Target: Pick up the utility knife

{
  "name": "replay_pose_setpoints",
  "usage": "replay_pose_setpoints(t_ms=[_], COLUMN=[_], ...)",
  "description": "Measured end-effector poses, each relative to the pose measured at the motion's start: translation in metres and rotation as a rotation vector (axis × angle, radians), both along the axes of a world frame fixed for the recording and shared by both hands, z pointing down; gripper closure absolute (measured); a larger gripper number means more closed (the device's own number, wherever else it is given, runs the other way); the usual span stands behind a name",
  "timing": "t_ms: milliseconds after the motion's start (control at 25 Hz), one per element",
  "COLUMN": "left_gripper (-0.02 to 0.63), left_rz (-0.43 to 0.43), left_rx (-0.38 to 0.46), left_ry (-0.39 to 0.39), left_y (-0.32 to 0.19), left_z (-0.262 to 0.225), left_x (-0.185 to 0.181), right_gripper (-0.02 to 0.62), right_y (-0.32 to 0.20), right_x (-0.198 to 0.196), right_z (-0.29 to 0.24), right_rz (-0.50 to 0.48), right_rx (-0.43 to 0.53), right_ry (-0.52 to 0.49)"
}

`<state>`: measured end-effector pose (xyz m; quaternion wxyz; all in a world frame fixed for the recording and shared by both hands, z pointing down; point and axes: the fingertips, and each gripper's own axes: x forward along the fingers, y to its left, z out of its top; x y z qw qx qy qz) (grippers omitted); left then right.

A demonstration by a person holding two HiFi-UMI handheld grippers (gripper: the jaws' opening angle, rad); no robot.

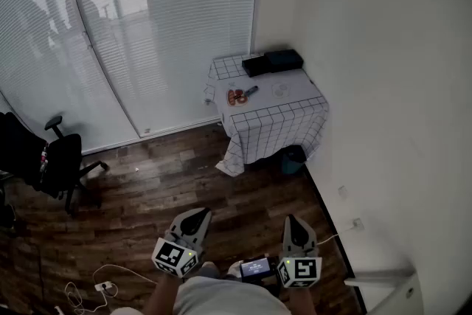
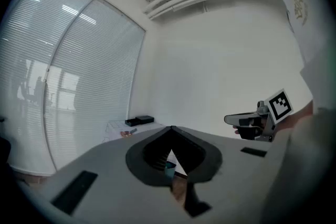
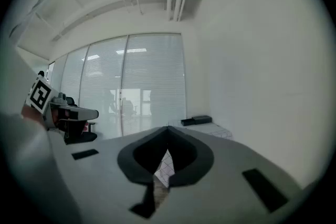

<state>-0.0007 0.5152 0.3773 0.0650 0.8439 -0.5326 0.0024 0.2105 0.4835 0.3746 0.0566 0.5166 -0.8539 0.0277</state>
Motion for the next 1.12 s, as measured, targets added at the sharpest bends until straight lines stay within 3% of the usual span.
replay_pose_setpoints(t_ms=[480, 680, 1120], left_gripper=[0.598, 0.598, 0.598], left_rz=[-0.028, -0.023, -0.002], left_rx=[0.02, 0.033, 0.08], left_ry=[-0.028, -0.032, -0.028], left_y=[-0.015, -0.028, -0.087], left_z=[-0.01, -0.014, -0.019], left_x=[0.01, 0.017, 0.005], right_gripper=[0.589, 0.589, 0.589], right_y=[-0.008, -0.02, -0.07], right_x=[0.019, 0.028, -0.001], right_z=[-0.001, -0.002, -0.004], right_rz=[-0.012, 0.037, 0.03], right_rx=[0.019, 0.036, 0.062], right_ry=[-0.006, 0.009, 0.032])
